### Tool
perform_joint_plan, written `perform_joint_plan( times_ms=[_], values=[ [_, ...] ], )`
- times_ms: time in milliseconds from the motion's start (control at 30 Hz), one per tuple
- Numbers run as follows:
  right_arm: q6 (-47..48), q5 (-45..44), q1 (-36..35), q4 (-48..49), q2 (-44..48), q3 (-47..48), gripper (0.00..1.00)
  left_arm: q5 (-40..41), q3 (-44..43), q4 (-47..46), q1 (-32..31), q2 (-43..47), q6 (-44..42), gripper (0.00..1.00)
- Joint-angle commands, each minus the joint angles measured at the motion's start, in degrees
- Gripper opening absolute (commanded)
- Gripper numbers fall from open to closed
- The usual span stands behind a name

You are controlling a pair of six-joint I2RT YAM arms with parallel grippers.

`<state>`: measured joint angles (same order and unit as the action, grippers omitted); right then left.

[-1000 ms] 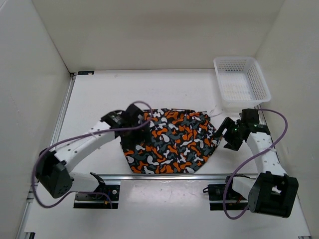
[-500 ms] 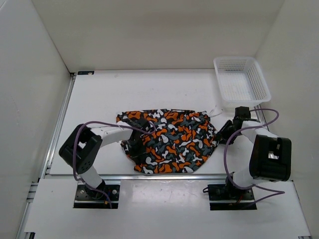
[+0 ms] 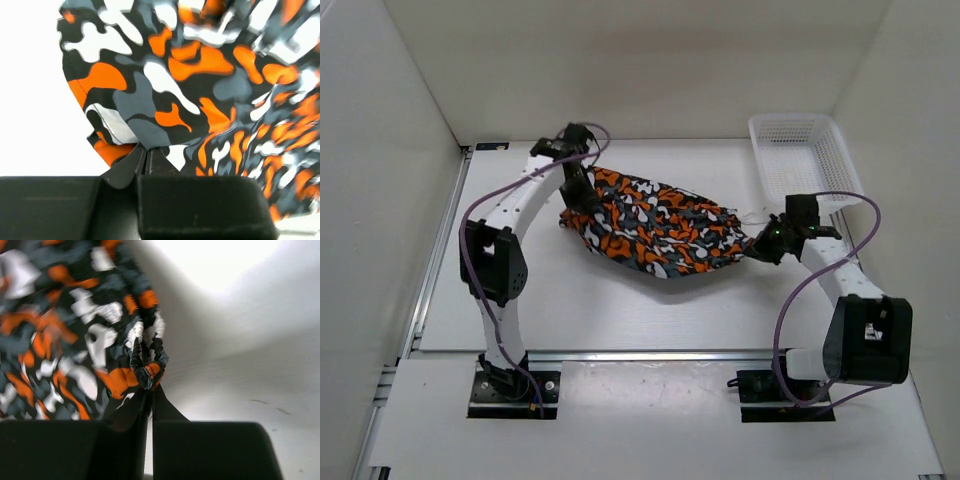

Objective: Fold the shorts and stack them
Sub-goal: Flatten the shorts out

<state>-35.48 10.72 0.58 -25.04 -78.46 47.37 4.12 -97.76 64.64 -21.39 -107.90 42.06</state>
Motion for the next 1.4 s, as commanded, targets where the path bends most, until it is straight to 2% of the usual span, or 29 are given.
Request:
perform_joint_plan(
  times_ms=[0,33,100,133,167,200,267,333,433,467,533,567,600,633,667,700,733,800,833,933,1133,1300,1367],
  values=[
    [-2.8,1.2,-2.9,-2.7,4.4,4.7,0.0,7.9,-17.9,11.6,1.5,-6.4,-4.4,0.1],
    [-3.4,1.2,-4.3,-3.3,6.4,5.4,0.0,8.4,-26.5,12.9,1.5,-7.4,-5.5,0.1],
    [-5.4,-0.5,-6.2,-3.3,8.0,6.0,0.0,6.0,-33.1,13.8,2.9,-9.3,-7.0,0.1],
    [-5.9,-1.4,-8.2,-3.3,8.6,6.0,0.0,3.8,-37.2,13.8,4.2,-11.3,-7.6,0.17],
    [-5.9,-2.4,-9.2,-3.3,8.6,6.6,0.0,1.2,-38.9,13.8,4.9,-12.6,-9.2,0.6],
    [-6.9,-4.7,-10.2,-3.3,7.7,7.3,0.0,-3.5,-40.2,13.2,5.5,-14.1,-10.2,0.78],
    [-7.8,-5.5,-12.4,-3.8,6.1,7.8,0.0,-5.9,-42.4,15.1,6.4,-18.2,-11.1,0.93],
    [-8.9,-6.2,-13.2,-3.8,3.8,8.4,0.0,-4.9,-40.1,15.8,7.1,-17.5,-11.1,0.96],
    [-10.1,-8.6,-13.9,-4.4,3.2,7.7,0.0,1.8,-25.6,11.5,7.1,-7.4,-8.7,0.98],
    [-10.1,-8.6,-13.9,-3.8,3.2,7.6,0.0,3.0,-16.5,8.0,7.7,-0.4,-7.1,0.98],
    [-10.1,-9.1,-13.9,-3.8,3.2,7.6,0.0,3.6,-6.8,3.9,8.4,7.0,-6.0,0.93],
    [-9.6,-9.1,-13.9,-3.8,2.6,7.6,0.0,2.9,-2.2,2.1,9.1,13.3,-5.5,0.81],
    [-9.6,-9.1,-13.9,-3.8,2.6,7.6,0.0,2.0,6.5,0.4,9.1,15.9,-4.9,0.73],
    [-9.1,-9.1,-13.9,-3.8,2.6,7.6,0.0,-0.5,10.6,-2.6,9.1,18.1,-4.9,0.66],
    [-8.5,-9.1,-13.9,-3.8,2.6,8.2,0.0,-1.9,14.5,-3.8,9.1,20.9,-4.4,0.59],
    [-8.5,-9.1,-13.9,-3.8,2.1,8.2,0.0,-3.4,21.2,-4.9,9.1,21.7,-4.4,0.57],
    [-8.5,-9.1,-13.9,-3.8,2.1,8.8,0.0,-4.7,24.2,-5.9,9.1,21.7,-3.7,0.6],
    [-7.8,-9.1,-13.9,-4.3,2.1,8.8,0.0,-7.3,30.5,-8.9,9.1,20.8,-2.5,0.72],
    [-7.2,-9.1,-13.9,-4.3,2.1,9.3,0.0,-8.8,31.9,-10.5,9.1,20.2,-2.5,0.79],
    [-6.6,-8.4,-13.9,-4.8,2.1,9.3,0.0,-9.5,32.2,-15.3,7.7,16.1,-1.9,0.87],
    [-5.5,-7.9,-13.9,-6.6,3.8,9.3,0.0,-2.8,24.4,-16.7,5.2,5.4,-0.1,0.87],
    [-4.9,-7.9,-13.9,-7.2,5.7,8.7,0.0,-2.2,20.9,-17.3,4.7,-0.5,0.6,0.84],
    [-4.4,-7.9,-13.9,-7.2,5.7,8.7,0.0,-2.2,19.8,-17.3,4.7,-3.3,1.1,0.77]
  ],
)
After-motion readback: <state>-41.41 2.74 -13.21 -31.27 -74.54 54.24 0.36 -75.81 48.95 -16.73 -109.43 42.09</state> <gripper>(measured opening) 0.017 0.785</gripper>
